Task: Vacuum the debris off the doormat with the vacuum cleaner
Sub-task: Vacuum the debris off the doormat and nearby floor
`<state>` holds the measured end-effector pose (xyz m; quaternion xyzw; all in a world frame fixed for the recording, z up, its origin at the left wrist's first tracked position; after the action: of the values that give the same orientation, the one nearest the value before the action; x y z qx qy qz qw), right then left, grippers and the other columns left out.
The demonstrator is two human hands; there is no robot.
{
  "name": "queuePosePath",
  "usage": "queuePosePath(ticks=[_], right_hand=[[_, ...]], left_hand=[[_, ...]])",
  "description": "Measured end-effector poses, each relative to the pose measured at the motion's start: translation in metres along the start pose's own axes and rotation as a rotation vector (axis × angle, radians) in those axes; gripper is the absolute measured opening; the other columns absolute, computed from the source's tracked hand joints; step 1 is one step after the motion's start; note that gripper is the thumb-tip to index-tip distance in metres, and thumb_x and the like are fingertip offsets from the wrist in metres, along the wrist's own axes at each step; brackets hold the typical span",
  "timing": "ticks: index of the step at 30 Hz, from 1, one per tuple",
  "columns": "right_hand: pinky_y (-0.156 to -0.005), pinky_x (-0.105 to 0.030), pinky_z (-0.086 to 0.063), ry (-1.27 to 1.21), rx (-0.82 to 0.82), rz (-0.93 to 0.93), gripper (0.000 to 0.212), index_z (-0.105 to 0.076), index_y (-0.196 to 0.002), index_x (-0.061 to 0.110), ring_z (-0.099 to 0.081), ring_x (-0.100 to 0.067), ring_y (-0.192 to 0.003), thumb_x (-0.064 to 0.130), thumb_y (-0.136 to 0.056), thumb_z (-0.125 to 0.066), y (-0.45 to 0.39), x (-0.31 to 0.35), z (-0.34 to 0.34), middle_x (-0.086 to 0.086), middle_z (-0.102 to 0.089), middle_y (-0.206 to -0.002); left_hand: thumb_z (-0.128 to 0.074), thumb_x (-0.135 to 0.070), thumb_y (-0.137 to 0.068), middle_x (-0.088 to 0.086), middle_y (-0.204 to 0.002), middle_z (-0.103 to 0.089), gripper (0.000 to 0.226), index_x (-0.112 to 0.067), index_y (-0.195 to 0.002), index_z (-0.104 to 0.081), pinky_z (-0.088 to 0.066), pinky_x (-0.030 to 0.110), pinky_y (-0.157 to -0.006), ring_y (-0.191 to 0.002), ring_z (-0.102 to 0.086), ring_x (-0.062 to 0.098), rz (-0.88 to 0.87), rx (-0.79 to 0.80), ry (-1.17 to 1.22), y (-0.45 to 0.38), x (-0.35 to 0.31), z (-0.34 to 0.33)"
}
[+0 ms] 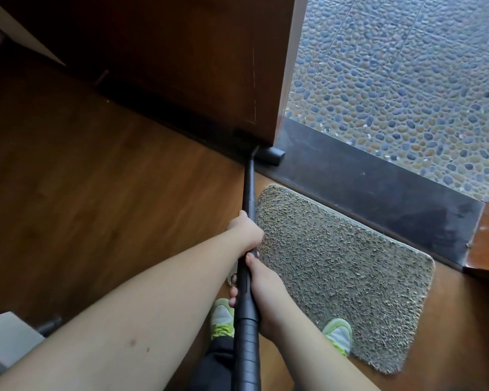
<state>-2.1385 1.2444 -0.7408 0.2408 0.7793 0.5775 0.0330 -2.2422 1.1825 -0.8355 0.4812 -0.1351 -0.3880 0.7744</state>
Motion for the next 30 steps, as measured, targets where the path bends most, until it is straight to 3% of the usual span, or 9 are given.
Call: queuePosePath(ticks=[6,10,14,17,19,22,28,30], right_hand=[[-0.039,-0.024,-0.047,0.013,-0.014,-0.011,0.024,-0.051,-0.104,0.010,-0.051,-0.015,-0.041,0.033,-0.103,-0.045,0.002,0.001,0.002,-0.011,-0.049,-0.074],[-0.039,-0.024,-0.047,0.108,-0.024,-0.001,0.018,-0.049,-0.104,0.014,-0.053,-0.015,-0.040,0.031,-0.103,-0.044,0.015,0.000,0.005,-0.011,-0.049,-0.075],[-0.036,-0.024,-0.045,0.158,-0.044,-0.001,0.017,-0.049,-0.108,0.012,-0.050,-0.018,-0.037,0.027,-0.104,-0.041,0.040,-0.017,0.013,-0.007,-0.052,-0.057],[-0.036,-0.026,-0.045,0.247,-0.091,0.003,0.029,-0.045,-0.129,0.013,-0.053,-0.022,-0.038,0.027,-0.104,-0.040,0.048,-0.032,0.026,-0.012,-0.054,-0.068],[-0.036,-0.026,-0.046,0.297,-0.114,0.002,0.033,-0.043,-0.134,0.013,-0.054,-0.024,-0.038,0.027,-0.104,-0.041,0.051,-0.039,0.034,-0.013,-0.056,-0.071],[-0.043,-0.031,-0.049,0.361,-0.120,0.014,0.031,-0.047,-0.129,0.011,-0.056,-0.026,-0.041,0.029,-0.103,-0.041,0.058,-0.043,0.043,-0.010,-0.059,-0.060],[-0.036,-0.027,-0.046,0.322,-0.148,0.027,0.023,-0.045,-0.118,0.009,-0.053,-0.024,-0.038,0.026,-0.103,-0.043,0.087,-0.036,0.065,-0.018,-0.050,-0.072],[-0.035,-0.027,-0.046,0.283,-0.168,0.038,0.018,-0.046,-0.106,0.009,-0.054,-0.022,-0.037,0.027,-0.103,-0.043,0.097,-0.033,0.078,-0.017,-0.050,-0.075]], left_hand=[[-0.062,-0.028,-0.083,0.015,-0.127,-0.057,0.058,-0.015,-0.134,-0.038,-0.056,0.043,-0.091,-0.107,-0.065,0.037,-0.004,0.024,0.062,0.000,0.000,-0.002],[-0.063,-0.031,-0.069,0.016,-0.120,-0.056,0.073,-0.015,-0.135,-0.038,-0.058,0.048,-0.085,-0.100,-0.067,0.040,-0.010,0.112,0.276,0.021,0.003,-0.009],[-0.061,-0.019,-0.087,0.015,-0.127,-0.050,0.071,-0.020,-0.148,-0.026,-0.060,0.039,-0.059,-0.076,-0.071,0.034,0.030,0.178,0.438,0.052,0.023,-0.026],[-0.057,-0.014,-0.093,0.016,-0.133,-0.044,0.080,-0.025,-0.157,-0.011,-0.053,0.030,-0.042,-0.056,-0.065,0.027,0.052,0.213,0.533,0.074,0.035,-0.041],[-0.057,-0.014,-0.093,0.015,-0.133,-0.044,0.083,-0.028,-0.158,-0.007,-0.052,0.029,-0.041,-0.055,-0.065,0.026,0.063,0.220,0.557,0.084,0.041,-0.048],[-0.056,-0.013,-0.094,0.016,-0.133,-0.046,0.083,-0.030,-0.158,-0.005,-0.052,0.028,-0.041,-0.054,-0.064,0.024,0.060,0.254,0.596,0.092,0.045,-0.058],[-0.053,-0.014,-0.095,0.013,-0.125,-0.048,0.074,-0.025,-0.155,-0.012,-0.052,0.028,-0.042,-0.049,-0.062,0.020,-0.015,0.324,0.580,0.118,0.022,-0.079],[-0.054,-0.014,-0.094,0.016,-0.122,-0.050,0.064,-0.023,-0.149,-0.022,-0.054,0.031,-0.045,-0.048,-0.062,0.022,-0.037,0.366,0.553,0.126,0.008,-0.091]])
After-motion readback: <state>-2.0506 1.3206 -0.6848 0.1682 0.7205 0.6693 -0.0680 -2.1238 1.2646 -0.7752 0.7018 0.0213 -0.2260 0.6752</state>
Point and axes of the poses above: each hand's wrist, its own y-axis away from the middle knuckle, its own z-axis out of the back of the hand, x = y × z, the point moved 7 cm from there along -y, towards the middle knuckle
